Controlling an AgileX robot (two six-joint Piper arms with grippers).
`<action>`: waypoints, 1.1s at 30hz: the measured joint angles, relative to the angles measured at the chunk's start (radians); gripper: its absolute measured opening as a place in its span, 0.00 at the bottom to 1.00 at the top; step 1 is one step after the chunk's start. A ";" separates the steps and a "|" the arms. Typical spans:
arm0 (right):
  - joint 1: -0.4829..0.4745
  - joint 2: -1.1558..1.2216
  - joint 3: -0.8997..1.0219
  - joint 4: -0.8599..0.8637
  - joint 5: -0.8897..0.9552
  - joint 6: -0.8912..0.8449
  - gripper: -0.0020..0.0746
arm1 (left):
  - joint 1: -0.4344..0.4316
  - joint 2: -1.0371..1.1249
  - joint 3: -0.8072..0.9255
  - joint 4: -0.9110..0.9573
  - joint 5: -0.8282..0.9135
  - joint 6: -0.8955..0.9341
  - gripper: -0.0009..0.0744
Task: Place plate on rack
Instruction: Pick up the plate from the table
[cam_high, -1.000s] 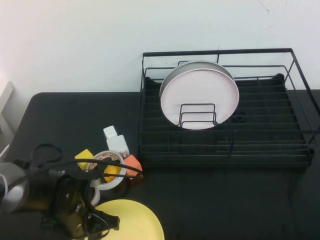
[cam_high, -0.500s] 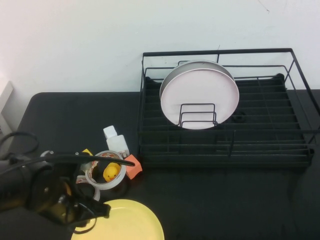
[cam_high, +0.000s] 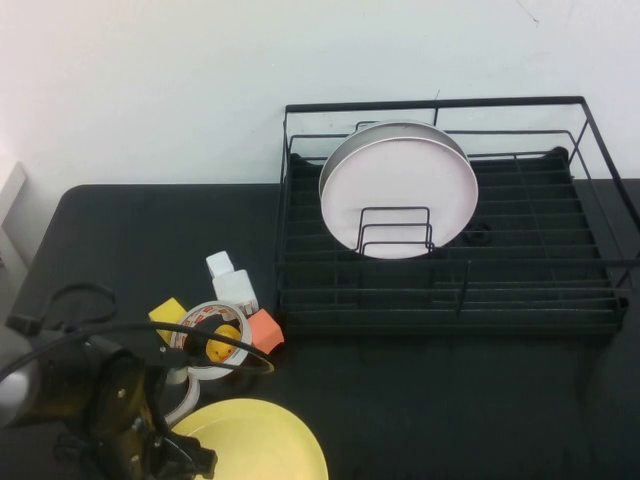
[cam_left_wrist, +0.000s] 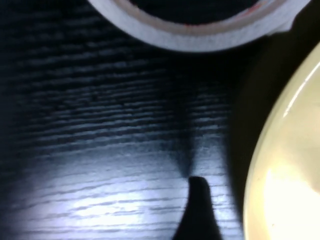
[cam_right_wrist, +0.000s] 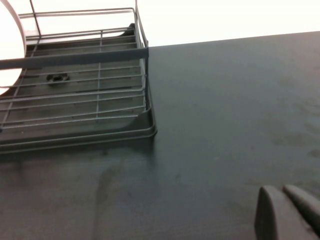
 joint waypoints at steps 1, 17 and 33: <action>0.000 0.000 0.000 0.000 0.000 0.000 0.02 | 0.000 0.014 0.000 -0.008 -0.006 -0.001 0.65; 0.000 0.000 0.000 0.000 0.000 0.000 0.02 | 0.002 0.063 -0.007 -0.052 -0.063 0.018 0.06; 0.000 0.000 0.000 0.000 0.000 0.000 0.02 | 0.000 -0.167 0.001 -0.454 -0.131 0.375 0.01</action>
